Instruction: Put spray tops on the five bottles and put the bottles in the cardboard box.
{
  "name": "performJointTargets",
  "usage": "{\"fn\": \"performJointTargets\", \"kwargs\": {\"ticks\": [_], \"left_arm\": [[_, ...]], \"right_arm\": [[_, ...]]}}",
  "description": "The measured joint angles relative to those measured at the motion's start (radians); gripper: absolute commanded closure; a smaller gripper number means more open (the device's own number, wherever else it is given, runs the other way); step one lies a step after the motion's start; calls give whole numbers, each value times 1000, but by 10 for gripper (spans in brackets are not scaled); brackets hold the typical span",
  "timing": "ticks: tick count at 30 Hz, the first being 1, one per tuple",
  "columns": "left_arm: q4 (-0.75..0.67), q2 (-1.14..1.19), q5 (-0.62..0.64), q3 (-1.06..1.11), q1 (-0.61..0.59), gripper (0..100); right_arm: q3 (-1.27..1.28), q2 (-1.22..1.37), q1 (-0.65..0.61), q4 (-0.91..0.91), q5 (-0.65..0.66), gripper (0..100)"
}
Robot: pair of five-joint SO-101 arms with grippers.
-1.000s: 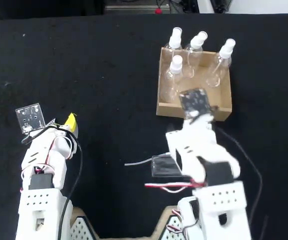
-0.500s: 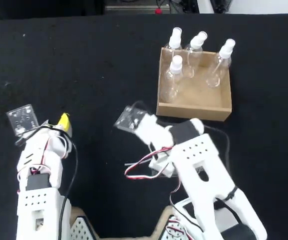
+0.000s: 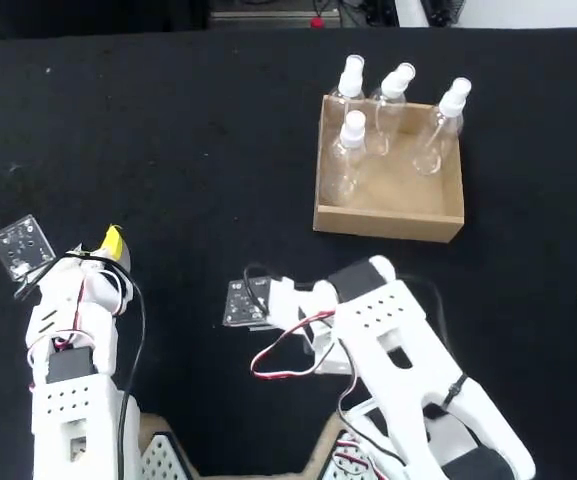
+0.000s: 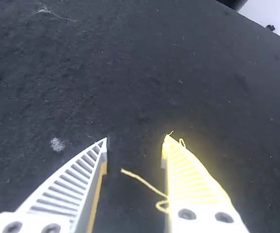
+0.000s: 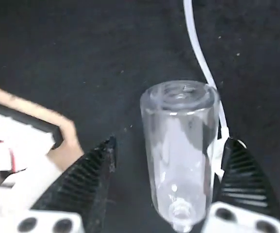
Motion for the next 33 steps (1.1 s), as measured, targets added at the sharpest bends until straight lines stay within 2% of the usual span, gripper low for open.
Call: {"fn": "performJointTargets", "kwargs": {"ticks": [6,8,12,15,20,24,27,30,33], "left_arm": [[0,0,0,0,0,823],[0,0,0,0,0,823],[0,0,0,0,0,823],[0,0,0,0,0,823],[-32,0,0,0,0,823],[-41,0,0,0,0,823],[-41,0,0,0,0,823],[-41,0,0,0,0,823],[-41,0,0,0,0,823]], "right_arm": [[112,0,54,-153,21,707],[137,0,74,-199,26,770],[141,0,114,-236,29,987],[140,0,140,-236,9,946],[28,0,157,-175,-135,969],[-170,0,164,0,-235,988],[-338,0,210,98,-367,987],[-456,0,324,117,-549,987],[-502,0,494,120,-720,987]]}}
